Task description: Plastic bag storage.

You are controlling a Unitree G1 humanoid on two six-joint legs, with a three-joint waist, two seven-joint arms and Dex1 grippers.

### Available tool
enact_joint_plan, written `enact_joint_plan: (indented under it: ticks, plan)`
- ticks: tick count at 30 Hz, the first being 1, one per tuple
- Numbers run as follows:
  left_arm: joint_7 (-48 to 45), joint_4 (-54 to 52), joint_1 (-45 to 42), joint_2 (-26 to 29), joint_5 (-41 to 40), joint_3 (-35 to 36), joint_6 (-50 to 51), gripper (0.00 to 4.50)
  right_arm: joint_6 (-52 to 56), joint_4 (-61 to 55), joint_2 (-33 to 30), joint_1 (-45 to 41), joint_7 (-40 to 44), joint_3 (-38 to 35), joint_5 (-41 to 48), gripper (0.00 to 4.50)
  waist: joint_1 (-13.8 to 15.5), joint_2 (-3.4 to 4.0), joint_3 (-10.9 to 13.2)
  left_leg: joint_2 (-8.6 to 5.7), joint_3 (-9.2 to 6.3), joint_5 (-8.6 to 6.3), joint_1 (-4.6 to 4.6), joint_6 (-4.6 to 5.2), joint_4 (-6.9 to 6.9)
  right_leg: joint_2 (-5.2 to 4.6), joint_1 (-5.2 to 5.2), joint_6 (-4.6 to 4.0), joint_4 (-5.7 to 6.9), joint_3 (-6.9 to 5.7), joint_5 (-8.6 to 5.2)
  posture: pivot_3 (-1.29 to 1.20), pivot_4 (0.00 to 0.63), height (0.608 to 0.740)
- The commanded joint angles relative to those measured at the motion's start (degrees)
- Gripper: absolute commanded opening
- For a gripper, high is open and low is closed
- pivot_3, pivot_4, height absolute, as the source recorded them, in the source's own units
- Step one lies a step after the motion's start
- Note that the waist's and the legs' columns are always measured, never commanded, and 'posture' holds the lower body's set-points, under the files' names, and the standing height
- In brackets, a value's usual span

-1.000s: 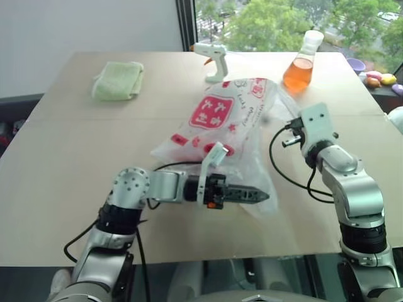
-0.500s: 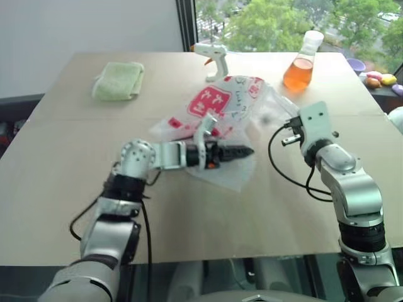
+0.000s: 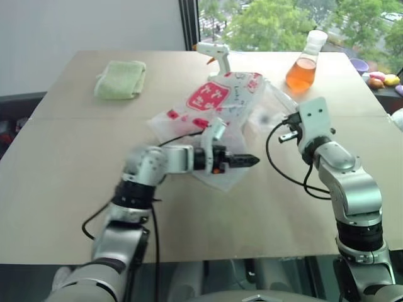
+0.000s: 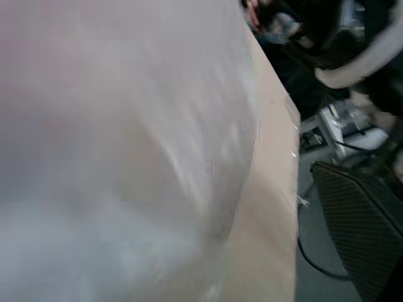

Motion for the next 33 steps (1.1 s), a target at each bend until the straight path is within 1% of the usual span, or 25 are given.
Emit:
enact_joint_plan:
  ticks: [1,3,5,6,7,8,9,10,12,14,16,19,23,25,27,30,33]
  plan:
    - [2.83,-3.61,1.02,-3.21,4.45,1.23,-5.23,4.08,-1.00,-1.64,0.13,-0.88,-0.45,-1.27,0.12,0.00,-0.01,0.00,0.00,0.00,0.00,0.00,0.05,0.00,0.00,0.01,0.02,0.00,0.01,0.00,0.00,0.00,0.150,0.739]
    - [1.38,-5.66,2.43,-3.47,3.92,2.75,-6.10,3.78,-1.43,-1.16,0.04,-1.14,-0.42,-1.18,0.07,0.00,-0.41,0.02,-0.01,0.01,0.02,0.00,0.07,0.00,0.00,0.03,0.02,0.00,0.02,0.02,0.00,0.00,0.150,0.739]
    - [-0.09,-7.21,3.34,-3.05,2.03,5.61,-6.33,2.76,-1.89,-0.51,-0.14,-1.44,-0.27,-1.42,0.14,0.00,-0.68,0.02,-0.01,0.03,0.05,0.00,0.07,0.00,-0.02,0.04,-0.01,-0.01,0.02,0.06,-0.01,0.00,0.150,0.739]
    - [-0.94,-7.55,3.53,-2.79,0.87,7.42,-6.42,2.64,-2.22,-0.02,-0.35,-1.59,-0.08,-1.64,0.20,0.00,-0.66,0.02,-0.01,0.03,0.05,0.00,0.06,0.00,-0.03,0.04,-0.02,-0.01,0.02,0.06,0.00,0.00,0.150,0.739]
    - [-1.70,-7.34,3.43,-2.36,-0.31,9.62,-6.65,2.15,-2.77,0.63,-0.75,-1.79,0.21,-1.91,0.22,0.00,-0.67,0.02,-0.01,0.03,0.04,0.00,0.05,0.00,-0.03,0.04,-0.02,-0.01,0.02,0.05,0.00,0.00,0.150,0.739]
    - [-2.38,-6.76,3.18,-1.80,-1.25,11.72,-6.74,1.78,-3.39,1.37,-1.13,-2.08,0.54,-2.32,0.34,0.00,-0.65,0.02,-0.01,0.03,0.05,0.00,0.05,0.00,-0.02,0.04,-0.02,0.00,0.02,0.05,0.00,0.00,0.150,0.739]
    - [-3.67,-6.12,2.91,-0.62,-1.77,13.57,-7.01,1.32,-4.04,2.23,-1.40,-2.63,0.96,-3.17,0.78,0.00,-0.65,0.02,-0.01,0.03,0.05,0.00,0.05,0.00,-0.02,0.04,-0.01,0.00,0.02,0.05,0.00,0.00,0.150,0.739]
    - [-4.88,-5.65,2.68,0.44,-1.94,14.80,-7.35,0.69,-4.62,2.99,-1.68,-3.14,1.40,-3.92,1.22,0.00,-0.63,0.02,-0.01,0.02,0.06,0.00,0.06,0.00,-0.02,0.04,-0.01,0.00,0.01,0.05,0.00,0.00,0.150,0.739]
    - [-8.18,-4.63,1.87,3.05,-3.69,18.59,-8.11,0.04,-5.91,4.77,-2.10,-5.05,2.94,-6.60,3.47,0.00,-0.64,0.02,0.00,0.02,0.06,0.00,0.05,0.00,-0.01,0.04,0.00,0.00,0.01,0.04,-0.01,0.00,0.150,0.739]
    - [-9.42,-3.55,1.07,4.30,-5.65,21.66,-7.93,0.04,-6.58,5.94,-1.96,-6.56,4.14,-9.03,6.05,0.00,-0.62,0.02,0.00,0.02,0.05,0.00,0.05,0.00,-0.02,0.04,0.00,0.00,0.00,0.03,-0.01,0.00,0.150,0.739]
    - [-9.99,1.45,-2.90,8.04,-6.17,27.30,-10.00,0.04,-6.94,9.71,-1.20,-13.61,5.72,-15.05,12.19,0.00,-0.62,0.01,0.06,0.03,0.03,0.00,0.04,0.01,-0.02,0.04,0.00,0.00,-0.01,0.01,-0.01,0.00,0.150,0.739]
    - [-7.14,9.60,-13.46,11.23,-6.53,33.12,-13.79,0.04,-8.47,18.25,-2.54,-26.04,7.57,-21.27,18.86,0.00,-0.61,0.05,0.26,0.03,0.02,0.00,-0.04,0.01,0.03,0.06,-0.06,0.02,-0.01,-0.01,0.02,0.00,0.150,0.739]
    - [-6.27,22.17,-28.62,15.89,-6.06,38.69,-19.67,0.04,-13.08,31.16,-8.05,-40.57,10.38,-22.79,20.51,0.00,-0.31,0.04,0.36,0.02,-0.08,0.00,-0.07,0.01,0.02,0.04,0.00,0.00,-0.02,-0.16,0.02,0.00,0.150,0.739]
    - [-7.39,31.07,-36.97,19.33,-2.49,38.68,-24.81,0.04,-16.35,38.90,-11.90,-47.67,12.79,-21.33,19.43,0.00,-0.37,0.06,0.38,0.00,-0.06,-0.01,-0.14,0.01,-0.07,0.02,-0.08,0.00,-0.07,-0.15,0.02,0.00,0.150,0.739]
    - [-9.38,36.83,-41.34,21.07,0.23,37.67,-27.70,0.04,-18.75,43.78,-14.21,-50.91,14.61,-19.80,18.60,0.00,-0.55,0.06,0.38,-0.03,-0.04,-0.01,-0.28,0.01,-0.27,-0.03,-0.23,0.01,-0.10,-0.16,0.02,0.00,0.150,0.739]
    - [-15.36,41.56,-44.66,21.69,5.23,33.26,-30.09,0.04,-22.84,49.00,-18.11,-52.59,17.82,-16.53,16.02,0.00,-0.62,0.07,0.34,-0.10,0.06,-0.06,-0.18,0.05,-0.54,-0.18,-0.22,0.02,-0.17,-0.17,0.01,0.00,0.150,0.739]
    - [-18.99,42.70,-44.99,20.98,7.45,31.15,-30.18,0.04,-23.12,48.52,-21.33,-52.07,19.13,-16.09,15.88,0.00,-0.52,0.07,0.37,-0.25,0.13,-0.10,-0.26,0.13,-0.65,-0.37,-0.23,0.20,-0.30,-0.15,-0.09,0.00,0.150,0.739]
